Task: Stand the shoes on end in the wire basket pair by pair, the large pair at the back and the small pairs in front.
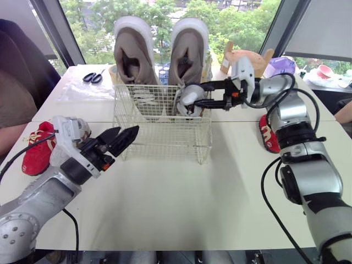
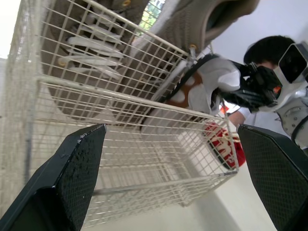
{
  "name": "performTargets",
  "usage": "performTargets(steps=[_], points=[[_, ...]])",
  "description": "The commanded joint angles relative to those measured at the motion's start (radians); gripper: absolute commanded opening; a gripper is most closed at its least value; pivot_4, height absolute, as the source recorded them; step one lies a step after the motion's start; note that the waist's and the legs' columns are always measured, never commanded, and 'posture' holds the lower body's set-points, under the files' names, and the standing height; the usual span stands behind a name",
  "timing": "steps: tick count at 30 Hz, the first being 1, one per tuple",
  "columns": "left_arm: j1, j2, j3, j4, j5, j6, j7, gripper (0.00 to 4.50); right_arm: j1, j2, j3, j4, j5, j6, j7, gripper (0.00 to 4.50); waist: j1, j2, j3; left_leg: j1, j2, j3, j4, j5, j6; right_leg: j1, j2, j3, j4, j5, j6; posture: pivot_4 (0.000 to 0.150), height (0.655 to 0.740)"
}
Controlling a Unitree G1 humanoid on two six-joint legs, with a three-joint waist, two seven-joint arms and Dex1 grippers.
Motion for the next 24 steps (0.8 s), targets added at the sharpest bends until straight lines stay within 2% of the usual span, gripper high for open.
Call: performTargets(steps=[1,6,10,12,16,20,24], points=[[-0.01,0.025,0.039,0.004,0.017,-0.02,0.014,4.5,-0.043,-0.036,-0.045,-0.063,0.012,0.029,0.019,4.18,0.001,0.0,0.0,0.0,0.0,0.0,0.0,0.0,0.0,0.0,0.0,0.0,0.0,0.0,0.0,0.15,0.74],[-0.036,0.113,0.094,0.082,0.063,0.004,0.062,4.5,-0.029,-0.115,-0.115,-0.263,0.109,0.25,0.036,4.18,0.003,0.0,0.0,0.0,0.0,-0.001,0.0,0.0,0.0,-0.001,0.0,0.0,0.0,0.0,0.0,0.15,0.74],[-0.074,0.194,0.121,0.158,0.112,0.037,0.043,4.5,-0.008,-0.176,-0.181,-0.431,0.198,0.421,0.008,4.18,0.001,0.0,0.0,0.0,0.0,-0.001,-0.001,0.0,0.0,-0.001,-0.002,0.0,0.0,0.0,0.0,0.15,0.74],[-0.098,0.242,0.117,0.212,0.163,0.064,0.038,4.5,-0.012,-0.195,-0.217,-0.488,0.234,0.475,-0.02,4.35,0.0,0.0,0.0,0.0,0.0,-0.001,-0.001,0.0,0.0,-0.001,-0.002,0.0,0.0,0.0,0.0,0.15,0.74],[-0.172,0.33,0.045,0.338,0.304,0.136,0.015,4.5,-0.012,-0.22,-0.243,-0.608,0.313,0.601,-0.039,4.35,0.0,0.001,0.0,0.0,0.0,-0.001,-0.002,0.0,0.0,-0.001,-0.001,-0.001,0.0,0.0,0.0,0.15,0.74],[-0.454,0.36,-0.117,0.575,0.468,0.249,0.024,4.5,0.05,-0.258,-0.173,-0.804,0.36,0.703,-0.001,4.35,0.008,-0.001,0.0,0.0,0.0,-0.001,0.0,0.0,0.0,0.0,0.0,-0.002,0.001,0.001,0.001,0.15,0.74],[-0.711,0.361,-0.319,0.798,0.652,0.368,-0.133,4.5,0.128,-0.273,-0.12,-0.918,0.37,0.744,0.005,4.35,0.005,-0.002,-0.001,0.0,-0.002,-0.002,0.001,0.0,0.0,0.001,0.0,-0.002,0.001,0.003,0.006,0.15,0.74]])
